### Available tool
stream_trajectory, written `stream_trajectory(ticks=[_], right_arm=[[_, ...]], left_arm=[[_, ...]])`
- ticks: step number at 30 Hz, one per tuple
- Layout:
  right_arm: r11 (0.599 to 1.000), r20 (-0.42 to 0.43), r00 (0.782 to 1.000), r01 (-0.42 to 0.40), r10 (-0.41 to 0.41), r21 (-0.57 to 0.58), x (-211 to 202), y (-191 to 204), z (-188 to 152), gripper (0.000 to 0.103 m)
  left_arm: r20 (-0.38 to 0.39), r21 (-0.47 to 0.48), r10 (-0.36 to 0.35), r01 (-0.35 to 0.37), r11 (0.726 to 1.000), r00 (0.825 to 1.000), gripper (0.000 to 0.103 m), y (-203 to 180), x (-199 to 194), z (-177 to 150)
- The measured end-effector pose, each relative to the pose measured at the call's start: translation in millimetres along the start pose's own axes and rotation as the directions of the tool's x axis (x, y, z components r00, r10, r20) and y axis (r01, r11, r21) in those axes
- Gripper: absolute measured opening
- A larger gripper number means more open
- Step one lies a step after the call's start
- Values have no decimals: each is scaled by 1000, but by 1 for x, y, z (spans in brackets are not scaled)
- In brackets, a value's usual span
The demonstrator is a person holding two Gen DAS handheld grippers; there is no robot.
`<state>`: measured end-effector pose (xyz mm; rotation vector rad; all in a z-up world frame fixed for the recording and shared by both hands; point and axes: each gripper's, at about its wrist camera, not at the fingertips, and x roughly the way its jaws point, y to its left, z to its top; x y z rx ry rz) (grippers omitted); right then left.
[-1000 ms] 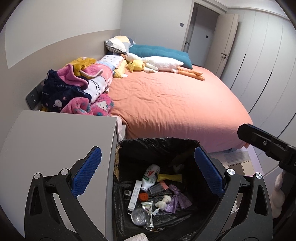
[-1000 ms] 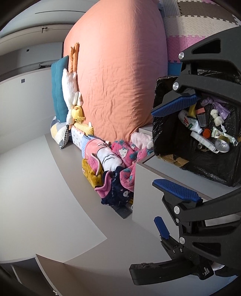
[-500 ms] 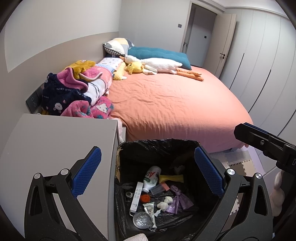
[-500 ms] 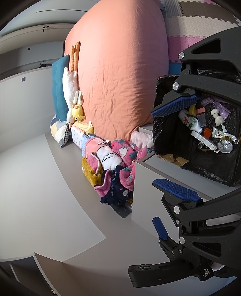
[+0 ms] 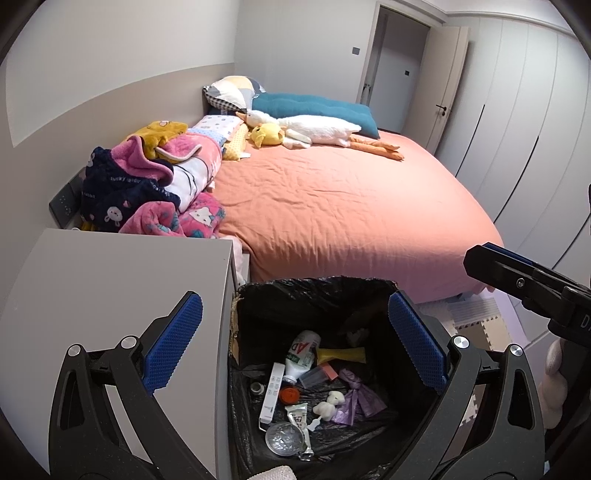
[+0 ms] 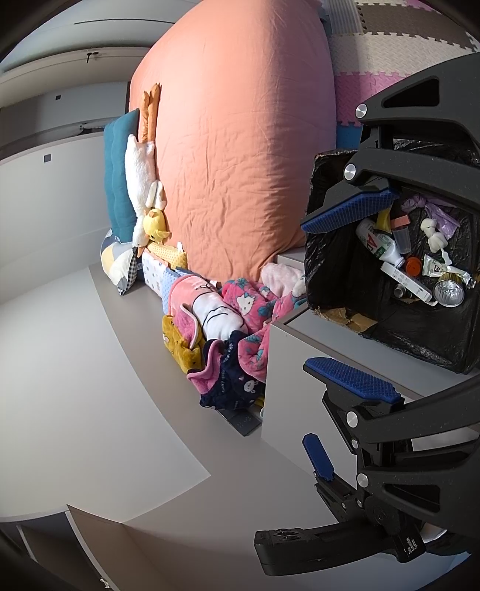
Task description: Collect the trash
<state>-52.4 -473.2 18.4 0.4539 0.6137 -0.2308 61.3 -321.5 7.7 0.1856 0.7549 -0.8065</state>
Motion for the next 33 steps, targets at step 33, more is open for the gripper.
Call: stream_trajectory(ticks=[33], right_arm=[[1000, -6, 1000, 4, -4, 1, 0, -3, 0, 71]], left_arm=[[-12, 10, -28, 29, 1000, 1000, 97, 4, 3, 4]])
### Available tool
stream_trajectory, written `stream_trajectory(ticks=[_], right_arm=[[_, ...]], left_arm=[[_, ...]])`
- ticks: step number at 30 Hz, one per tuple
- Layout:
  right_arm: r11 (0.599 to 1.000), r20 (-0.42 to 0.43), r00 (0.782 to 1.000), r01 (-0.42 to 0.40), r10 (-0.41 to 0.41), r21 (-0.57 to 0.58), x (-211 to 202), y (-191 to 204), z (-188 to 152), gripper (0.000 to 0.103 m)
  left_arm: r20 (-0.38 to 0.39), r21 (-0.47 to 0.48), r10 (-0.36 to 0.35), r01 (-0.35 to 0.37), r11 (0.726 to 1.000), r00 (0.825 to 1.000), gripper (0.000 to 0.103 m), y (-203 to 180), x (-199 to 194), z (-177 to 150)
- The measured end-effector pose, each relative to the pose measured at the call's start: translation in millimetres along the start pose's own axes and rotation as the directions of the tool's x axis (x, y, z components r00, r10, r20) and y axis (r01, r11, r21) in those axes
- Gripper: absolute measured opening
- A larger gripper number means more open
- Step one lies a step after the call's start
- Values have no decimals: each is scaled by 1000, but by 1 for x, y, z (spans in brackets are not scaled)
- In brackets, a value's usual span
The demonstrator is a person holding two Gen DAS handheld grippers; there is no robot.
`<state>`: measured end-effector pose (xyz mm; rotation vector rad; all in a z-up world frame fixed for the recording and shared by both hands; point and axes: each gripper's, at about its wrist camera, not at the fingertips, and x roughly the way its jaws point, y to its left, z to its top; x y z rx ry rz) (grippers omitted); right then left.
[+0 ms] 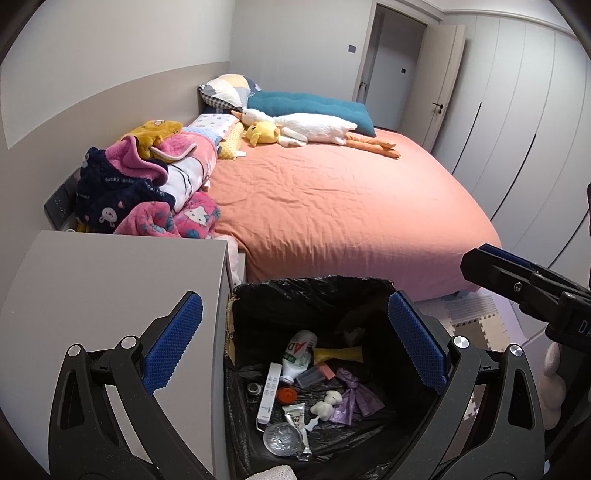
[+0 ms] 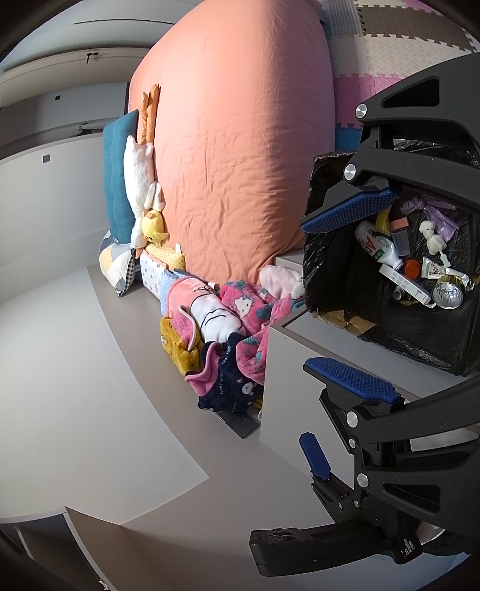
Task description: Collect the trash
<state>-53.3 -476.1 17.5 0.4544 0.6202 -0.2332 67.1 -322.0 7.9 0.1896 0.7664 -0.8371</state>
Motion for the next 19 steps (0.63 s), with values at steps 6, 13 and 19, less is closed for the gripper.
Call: stream_trajectory(ticks=[6, 13, 19], right_arm=[[1000, 2, 1000, 2, -2, 1, -1, -4, -1, 71], [1000, 1, 1000, 9, -9, 4, -3, -11, -3, 71], [1000, -3, 1000, 10, -10, 5, -2, -12, -3, 71]], left_arm=[[1, 14, -10, 10, 1000, 1000, 97, -3, 2, 0], [-10, 9, -12, 12, 1000, 1000, 97, -5, 6, 1], [-15, 18, -6, 6, 1000, 1000, 97, -8, 7, 0]])
